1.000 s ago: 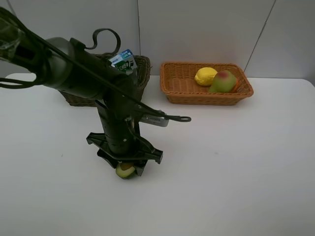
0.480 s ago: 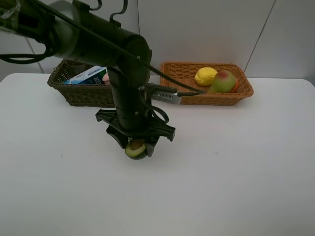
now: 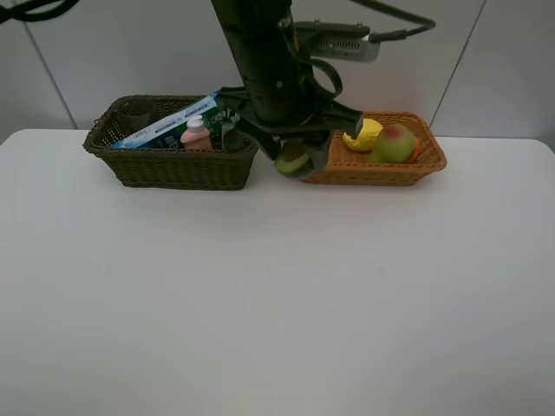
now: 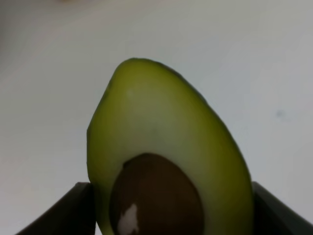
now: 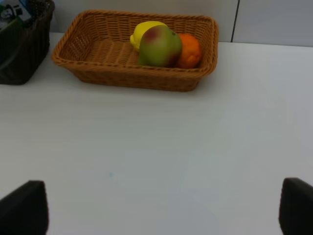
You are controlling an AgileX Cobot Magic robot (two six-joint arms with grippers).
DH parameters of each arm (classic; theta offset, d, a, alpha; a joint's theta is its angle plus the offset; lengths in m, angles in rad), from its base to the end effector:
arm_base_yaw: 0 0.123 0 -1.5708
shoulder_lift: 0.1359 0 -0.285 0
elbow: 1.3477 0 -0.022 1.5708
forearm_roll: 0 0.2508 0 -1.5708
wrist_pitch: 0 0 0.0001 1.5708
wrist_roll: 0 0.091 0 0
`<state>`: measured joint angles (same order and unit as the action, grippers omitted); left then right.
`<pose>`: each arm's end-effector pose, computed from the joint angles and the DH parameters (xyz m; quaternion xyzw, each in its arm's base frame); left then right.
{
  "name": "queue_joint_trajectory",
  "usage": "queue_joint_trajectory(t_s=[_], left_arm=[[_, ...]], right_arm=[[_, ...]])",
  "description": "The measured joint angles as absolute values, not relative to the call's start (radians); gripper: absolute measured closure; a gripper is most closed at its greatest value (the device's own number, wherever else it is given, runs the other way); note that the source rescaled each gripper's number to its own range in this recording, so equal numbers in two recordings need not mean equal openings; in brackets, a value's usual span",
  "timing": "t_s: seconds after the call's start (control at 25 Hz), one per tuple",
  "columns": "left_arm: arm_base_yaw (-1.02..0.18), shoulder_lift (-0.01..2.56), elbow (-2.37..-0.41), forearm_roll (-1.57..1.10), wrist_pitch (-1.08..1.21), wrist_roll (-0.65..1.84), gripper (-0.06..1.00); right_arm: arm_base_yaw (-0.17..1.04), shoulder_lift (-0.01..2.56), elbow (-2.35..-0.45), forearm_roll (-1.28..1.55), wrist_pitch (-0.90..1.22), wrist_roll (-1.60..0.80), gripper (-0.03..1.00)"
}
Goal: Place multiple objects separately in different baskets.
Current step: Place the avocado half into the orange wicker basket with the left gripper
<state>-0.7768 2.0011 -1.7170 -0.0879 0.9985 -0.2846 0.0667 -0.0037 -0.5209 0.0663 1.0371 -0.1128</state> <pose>0.3066 -0.3108 0.2516 0.2231 0.9559 -0.1295 0.1402 -0.0074 0.0047 0.2851 -0.0766 0.8365 0.0206 0.5423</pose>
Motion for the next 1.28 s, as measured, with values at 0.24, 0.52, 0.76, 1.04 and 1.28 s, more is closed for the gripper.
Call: queue_joint_trajectory(t_s=[0.24,0.52,0.76,1.04,1.28], left_arm=[[-0.729,2.089,-1.871,-0.065,0.913,-0.184,0.17],[-0.712,2.219,-1.943,-0.059,0.658,-0.051,0.17],[-0.712,2.306,-1.943,-0.036,0.454,0.000,0.17],[-0.702,2.377,-1.943,0.000,0.309,0.000,0.17],[-0.678,2.417,-1.943,0.007,0.219,0.000,0.17]], right_arm=[[0.067,-0.004,-0.521,0.066,1.037,-0.113,-0.03],[0.067,-0.004,-0.521,0.066,1.037,-0.113,-0.03],[0.067,-0.004,-0.521,0.066,1.037,-0.113,-0.03],[0.067,-0.004,-0.521,0.066,1.037,-0.113,-0.03],[0.067,-0.004,-0.521,0.066,1.037,-0.113,-0.03]])
